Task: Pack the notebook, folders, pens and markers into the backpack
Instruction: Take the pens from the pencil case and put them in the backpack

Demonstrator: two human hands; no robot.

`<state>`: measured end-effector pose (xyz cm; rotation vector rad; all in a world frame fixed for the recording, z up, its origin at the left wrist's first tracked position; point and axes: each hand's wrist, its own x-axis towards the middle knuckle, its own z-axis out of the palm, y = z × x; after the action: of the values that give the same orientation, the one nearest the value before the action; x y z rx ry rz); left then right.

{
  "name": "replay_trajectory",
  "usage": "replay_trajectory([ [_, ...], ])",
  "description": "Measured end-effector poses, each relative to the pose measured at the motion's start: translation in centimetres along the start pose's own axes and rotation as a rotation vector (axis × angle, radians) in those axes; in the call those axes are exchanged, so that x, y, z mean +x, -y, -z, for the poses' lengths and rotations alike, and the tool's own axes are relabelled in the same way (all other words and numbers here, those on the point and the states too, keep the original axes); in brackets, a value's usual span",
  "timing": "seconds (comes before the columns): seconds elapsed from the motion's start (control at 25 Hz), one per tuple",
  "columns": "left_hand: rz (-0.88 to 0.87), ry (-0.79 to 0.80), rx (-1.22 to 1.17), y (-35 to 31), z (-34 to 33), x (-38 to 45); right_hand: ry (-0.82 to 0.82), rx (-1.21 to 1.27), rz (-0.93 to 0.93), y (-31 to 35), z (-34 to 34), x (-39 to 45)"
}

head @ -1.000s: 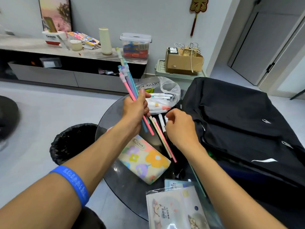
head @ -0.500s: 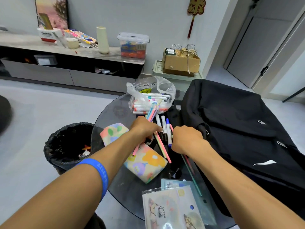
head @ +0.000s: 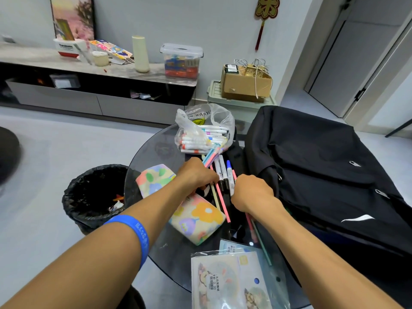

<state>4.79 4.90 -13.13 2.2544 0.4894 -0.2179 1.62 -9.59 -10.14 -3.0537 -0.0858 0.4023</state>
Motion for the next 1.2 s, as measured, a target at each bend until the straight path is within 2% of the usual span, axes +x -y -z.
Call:
replay_trajectory([
  [0.28, -0.101, -0.097, 0.157, -0.2, -0.9, -0.1, -0.023, 0.147, 0.024, 0.1, 2.1, -0.5],
  [0.52, -0.114, -0.094, 0.156, -0.1, -0.8, 0.0, 0.159, 0.761, -0.021, -1.2, 4.3, -0.6],
  [0.76, -0.127, -0.125, 0.145, -0.2, -1.0, -0.3, 0.201, 0.931, -0.029, -1.7, 5.1, -0.9],
  [0.84, -0.108, -0.123, 0.049, -0.2, -0.9, -0.4, 0.199, 0.938, -0.021, -1.6, 4.9, -1.0],
  [1.08, -0.063, -0.065, -0.485, -0.6, 1.2, -1.0, 0.188, 0.969, 0.016, -1.1, 4.5, -1.4],
  [1.2, -0.067, -0.093, -0.688, -1.4, 2.8, -1.3, 0.178, 1.039, 0.071, -1.2, 4.9, -1.4],
])
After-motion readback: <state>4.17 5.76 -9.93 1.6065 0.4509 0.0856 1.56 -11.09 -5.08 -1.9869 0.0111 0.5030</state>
